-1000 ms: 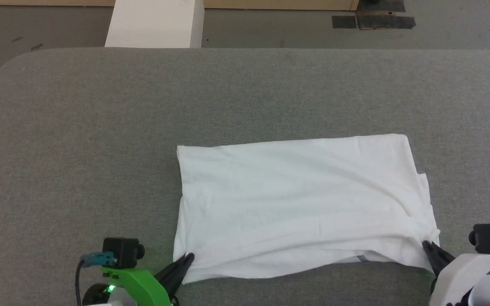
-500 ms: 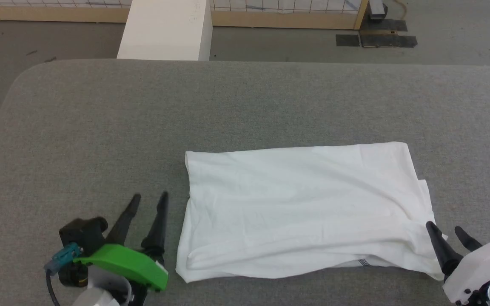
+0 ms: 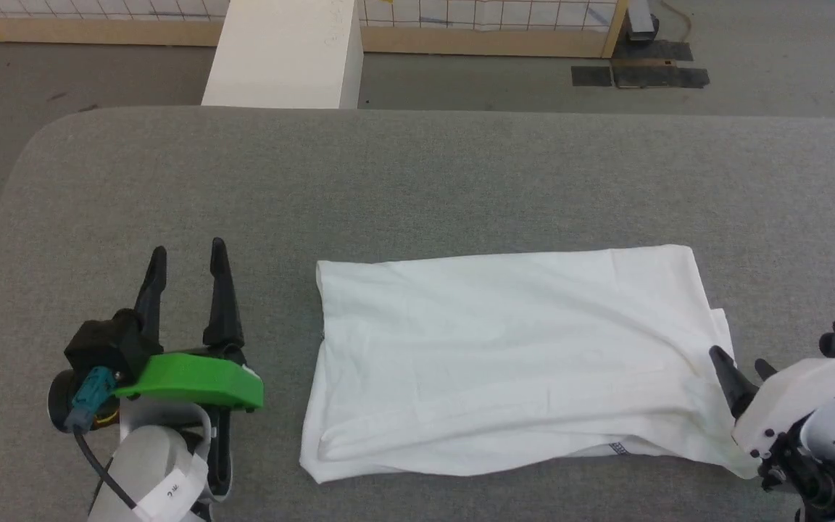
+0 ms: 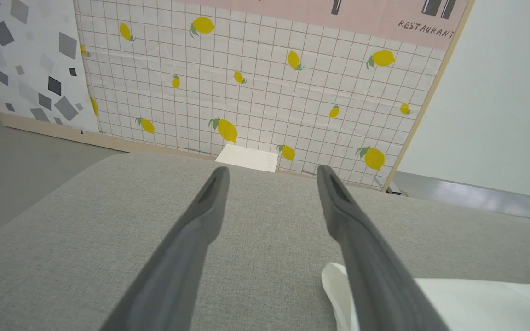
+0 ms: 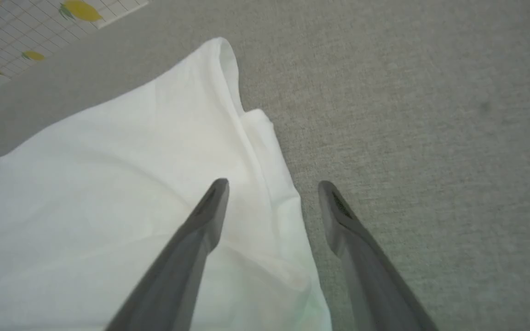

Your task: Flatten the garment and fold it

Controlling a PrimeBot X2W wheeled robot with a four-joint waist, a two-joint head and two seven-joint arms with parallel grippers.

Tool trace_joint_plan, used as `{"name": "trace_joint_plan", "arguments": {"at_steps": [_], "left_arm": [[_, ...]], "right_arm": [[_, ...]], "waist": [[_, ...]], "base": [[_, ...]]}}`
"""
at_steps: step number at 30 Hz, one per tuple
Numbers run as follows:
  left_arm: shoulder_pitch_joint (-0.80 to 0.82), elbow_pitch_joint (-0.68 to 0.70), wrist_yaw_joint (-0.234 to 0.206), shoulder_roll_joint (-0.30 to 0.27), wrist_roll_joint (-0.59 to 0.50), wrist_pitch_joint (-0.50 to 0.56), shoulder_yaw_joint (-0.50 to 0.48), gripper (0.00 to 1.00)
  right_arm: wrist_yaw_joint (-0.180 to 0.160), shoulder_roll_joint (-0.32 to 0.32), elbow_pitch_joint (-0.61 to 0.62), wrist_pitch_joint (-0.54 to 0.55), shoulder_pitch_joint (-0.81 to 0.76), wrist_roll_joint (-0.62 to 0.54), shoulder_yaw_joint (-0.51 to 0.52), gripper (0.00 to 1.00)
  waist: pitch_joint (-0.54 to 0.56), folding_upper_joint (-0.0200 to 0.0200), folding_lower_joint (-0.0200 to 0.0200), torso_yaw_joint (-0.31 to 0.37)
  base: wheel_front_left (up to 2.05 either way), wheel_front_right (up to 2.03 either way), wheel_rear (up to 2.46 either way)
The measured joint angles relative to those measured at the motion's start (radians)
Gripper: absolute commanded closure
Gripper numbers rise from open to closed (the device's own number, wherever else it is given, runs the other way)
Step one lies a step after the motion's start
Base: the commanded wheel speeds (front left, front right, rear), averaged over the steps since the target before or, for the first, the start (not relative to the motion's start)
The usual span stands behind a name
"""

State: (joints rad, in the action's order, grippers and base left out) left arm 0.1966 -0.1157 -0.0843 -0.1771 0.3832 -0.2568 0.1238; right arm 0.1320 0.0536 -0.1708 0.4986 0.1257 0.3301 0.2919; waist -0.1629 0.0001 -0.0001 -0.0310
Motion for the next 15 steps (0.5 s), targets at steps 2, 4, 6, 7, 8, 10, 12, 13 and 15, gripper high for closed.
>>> {"name": "trace_joint_plan", "arguments": {"at_steps": [2,4,6,7,8,10,12,13,15], "left_arm": [[0.001,-0.003,0.002,0.016,-0.047,0.000,-0.024,0.00],[0.001,-0.004,0.007,0.032,-0.090,0.000,-0.040,0.00],[0.003,-0.006,0.020,0.043,-0.118,0.000,-0.053,0.00],[0.003,-0.008,0.027,0.048,-0.128,0.000,-0.057,0.00],[0.003,-0.010,0.034,0.052,-0.136,0.000,-0.061,0.00],[0.003,-0.014,0.055,0.059,-0.161,0.000,-0.071,0.00],[0.003,-0.019,0.070,0.063,-0.174,0.000,-0.078,0.00],[0.003,-0.021,0.078,0.066,-0.177,0.000,-0.082,0.00],[0.003,-0.024,0.091,0.074,-0.182,0.000,-0.088,0.00]], "right_arm": [[0.000,0.000,-0.052,0.016,0.033,-0.008,-0.003,0.00],[0.000,-0.001,-0.109,0.037,0.067,-0.024,-0.006,0.00],[0.000,0.000,-0.153,0.065,0.091,-0.027,-0.010,0.00],[0.000,0.001,-0.172,0.080,0.106,-0.026,-0.010,0.00],[0.000,0.002,-0.185,0.094,0.118,-0.026,-0.013,0.00],[0.000,0.009,-0.214,0.132,0.144,-0.019,-0.018,0.00],[0.000,0.018,-0.230,0.163,0.160,-0.007,-0.024,0.00],[0.000,0.019,-0.238,0.181,0.164,0.000,-0.030,0.00],[0.000,0.028,-0.246,0.213,0.169,0.028,-0.037,0.29]], "waist": [[-0.003,0.0000,0.0000,0.002],[-0.006,0.0000,0.0000,0.003],[-0.008,0.0000,0.0000,0.003],[-0.009,0.0000,0.0000,0.002],[-0.010,0.0000,0.0000,0.002],[-0.012,0.0000,0.0000,0.000],[-0.013,-0.0001,0.0000,-0.002],[-0.013,-0.0001,0.0000,-0.003],[-0.012,0.0000,0.0000,-0.006]], "base": [[0.00,0.00,0.00],[0.00,0.00,0.00],[0.00,0.00,0.00],[0.00,0.00,0.00],[0.00,0.00,0.00],[0.00,0.00,0.00],[0.00,0.00,0.00],[0.00,0.00,0.00],[0.00,0.00,0.00]]}}
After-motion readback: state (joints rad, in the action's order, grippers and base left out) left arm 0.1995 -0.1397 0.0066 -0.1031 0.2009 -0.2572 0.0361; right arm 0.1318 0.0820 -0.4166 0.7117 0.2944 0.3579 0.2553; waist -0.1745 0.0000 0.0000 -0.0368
